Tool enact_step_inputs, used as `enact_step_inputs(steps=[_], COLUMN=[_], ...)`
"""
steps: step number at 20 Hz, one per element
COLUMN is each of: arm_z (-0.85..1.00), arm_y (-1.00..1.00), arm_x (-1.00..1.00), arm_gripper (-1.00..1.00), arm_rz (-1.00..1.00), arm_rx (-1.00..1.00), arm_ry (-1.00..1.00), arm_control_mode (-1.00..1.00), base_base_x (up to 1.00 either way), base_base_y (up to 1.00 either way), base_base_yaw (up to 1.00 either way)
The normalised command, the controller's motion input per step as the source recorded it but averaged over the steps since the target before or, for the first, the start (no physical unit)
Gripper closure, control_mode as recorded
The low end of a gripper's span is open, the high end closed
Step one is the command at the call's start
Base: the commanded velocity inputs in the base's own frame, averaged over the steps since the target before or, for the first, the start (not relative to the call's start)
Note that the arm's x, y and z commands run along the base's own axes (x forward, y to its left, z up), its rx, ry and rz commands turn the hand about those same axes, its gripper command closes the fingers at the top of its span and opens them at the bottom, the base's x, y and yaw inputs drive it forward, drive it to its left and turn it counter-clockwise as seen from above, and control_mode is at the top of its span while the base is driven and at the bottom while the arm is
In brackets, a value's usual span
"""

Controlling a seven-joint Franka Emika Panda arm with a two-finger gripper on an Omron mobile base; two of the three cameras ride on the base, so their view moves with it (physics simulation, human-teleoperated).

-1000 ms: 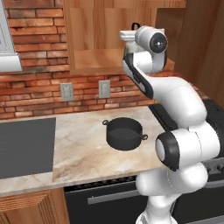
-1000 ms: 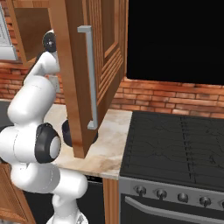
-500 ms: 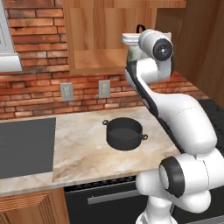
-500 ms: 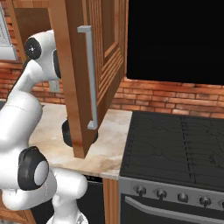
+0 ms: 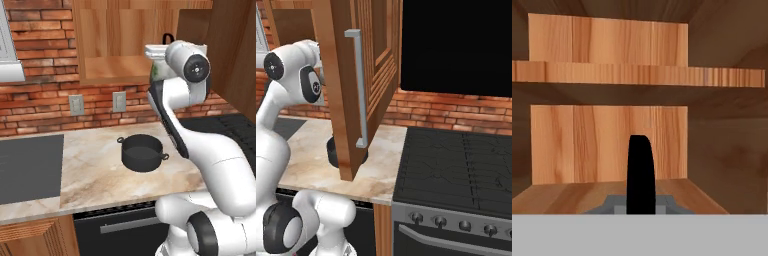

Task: Pick the kettle from the cabinet and place it on a stove burner. Then pick the pot from the counter and place it on another stove burner. Finally, turn both burners on.

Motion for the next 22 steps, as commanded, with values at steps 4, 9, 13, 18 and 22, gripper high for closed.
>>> enact_step_inputs(steps=[4,9,13,18,22], arm_z=[0.00,0.00,0.00,-0.04,-0.13], arm_y=[0.00,0.00,0.00,0.00,0.00], arm_x=[-0.67,-0.63,-0.61,-0.58,-0.49], arm_gripper=[1.00,1.00,1.00,1.00,1.00], arm_rz=[0.00,0.00,0.00,0.00,0.00], arm_rx=[0.00,0.00,0.00,0.00,0.00], arm_ry=[0.00,0.00,0.00,0.00,0.02], arm_control_mode=[-1.00,-1.00,-1.00,-1.00,-1.00], base_base_x=[0.00,0.00,0.00,0.00,0.00], base_base_y=[0.00,0.00,0.00,0.00,0.00], base_base_yaw=[0.00,0.00,0.00,0.00,0.00])
